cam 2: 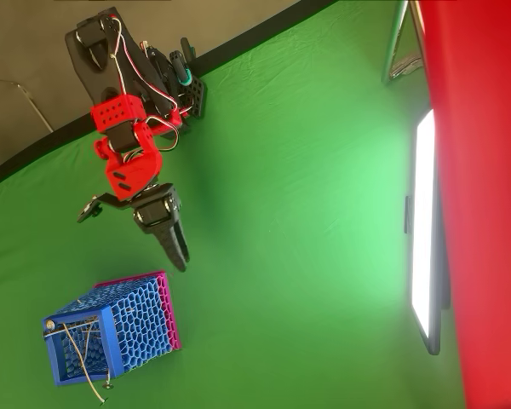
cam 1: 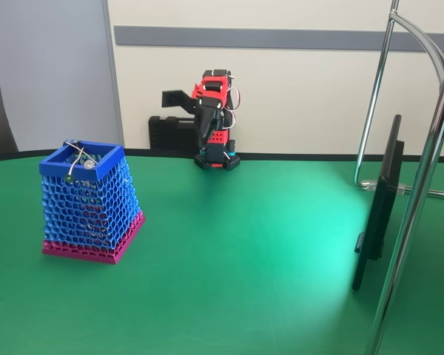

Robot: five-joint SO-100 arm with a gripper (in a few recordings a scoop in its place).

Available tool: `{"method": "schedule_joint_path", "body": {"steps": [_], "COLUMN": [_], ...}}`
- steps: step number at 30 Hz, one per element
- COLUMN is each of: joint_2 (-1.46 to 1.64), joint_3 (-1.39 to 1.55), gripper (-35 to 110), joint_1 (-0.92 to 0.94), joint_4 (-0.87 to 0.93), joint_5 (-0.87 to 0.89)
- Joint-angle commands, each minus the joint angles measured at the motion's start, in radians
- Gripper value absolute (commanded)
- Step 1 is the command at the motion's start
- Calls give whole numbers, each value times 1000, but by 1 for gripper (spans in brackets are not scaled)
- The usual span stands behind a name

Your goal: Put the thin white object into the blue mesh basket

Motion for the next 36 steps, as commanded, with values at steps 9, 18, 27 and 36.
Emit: {"method": "schedule_joint_path", "body": {"steps": [9, 18, 27, 36], "joint_2": [351, 522, 652, 710], "joint_3": [360, 425, 425, 425], "gripper": [22, 23, 23, 17], "joint_1": [-89, -84, -80, -67], "joint_4": [86, 250, 436, 523], "joint_5": [-44, 5, 0, 3]}}
